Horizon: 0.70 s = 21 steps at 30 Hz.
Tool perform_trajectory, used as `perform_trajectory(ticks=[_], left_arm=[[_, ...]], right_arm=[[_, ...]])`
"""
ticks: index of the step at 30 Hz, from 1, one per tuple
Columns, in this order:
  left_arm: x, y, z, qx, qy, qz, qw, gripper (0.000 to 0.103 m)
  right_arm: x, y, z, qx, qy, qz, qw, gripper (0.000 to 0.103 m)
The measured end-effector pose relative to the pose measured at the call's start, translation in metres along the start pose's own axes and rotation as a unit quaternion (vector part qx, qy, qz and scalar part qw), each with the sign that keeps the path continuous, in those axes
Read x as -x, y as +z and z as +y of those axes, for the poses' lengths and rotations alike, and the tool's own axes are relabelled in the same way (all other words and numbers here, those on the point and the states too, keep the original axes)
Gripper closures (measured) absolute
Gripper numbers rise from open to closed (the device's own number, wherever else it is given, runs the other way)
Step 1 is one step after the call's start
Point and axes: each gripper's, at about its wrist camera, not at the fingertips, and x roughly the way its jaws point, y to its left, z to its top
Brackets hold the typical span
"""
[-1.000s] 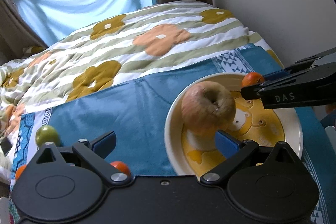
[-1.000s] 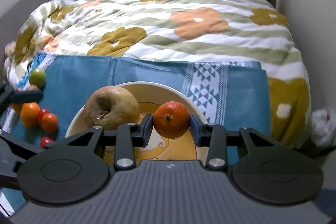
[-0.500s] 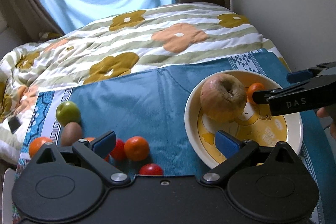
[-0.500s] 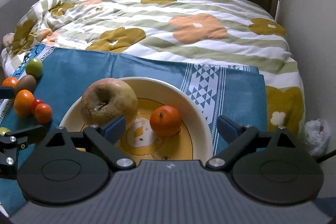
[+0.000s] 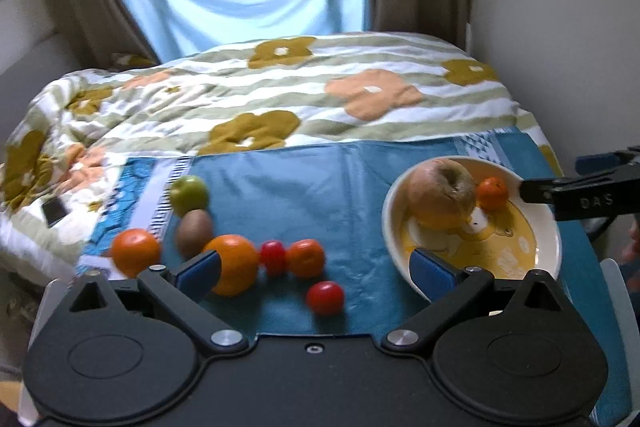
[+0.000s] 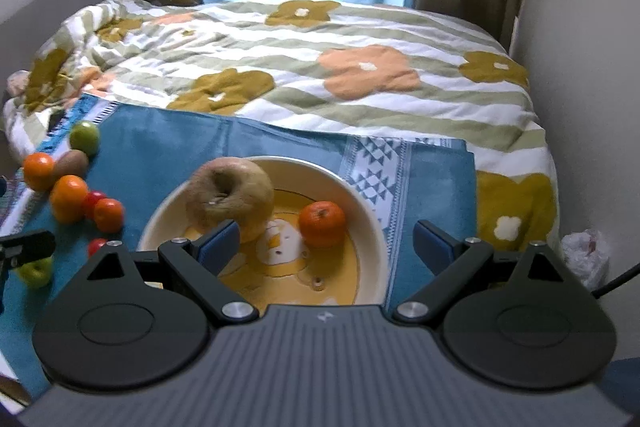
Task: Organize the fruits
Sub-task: 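Grasp the green apple with the left tool while the right tool moves toward a red tomato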
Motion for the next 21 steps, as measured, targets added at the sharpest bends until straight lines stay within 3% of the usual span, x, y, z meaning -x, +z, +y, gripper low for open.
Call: perform_trajectory(ticks=[5, 10, 21], left_arm=[[0.023, -0.011, 0.021, 0.009, 0.025, -0.003, 0.9996, 0.001], [0.040, -0.022, 0.044, 0.017, 0.024, -0.005, 0.9996, 0.001], [0.032, -0.056, 0.083, -0.035, -0.036, 0.002, 0.9987, 0.002]], right_arm=[[0.020, 0.002, 0.016, 0.012, -0.005, 0.004, 1.000, 0.000], [0.043, -0.001, 0.039, 0.011, 0.020, 0.002, 1.000, 0.000], [0.052, -0.028, 0.108, -0.020, 0.039, 0.024, 0.999, 0.000]])
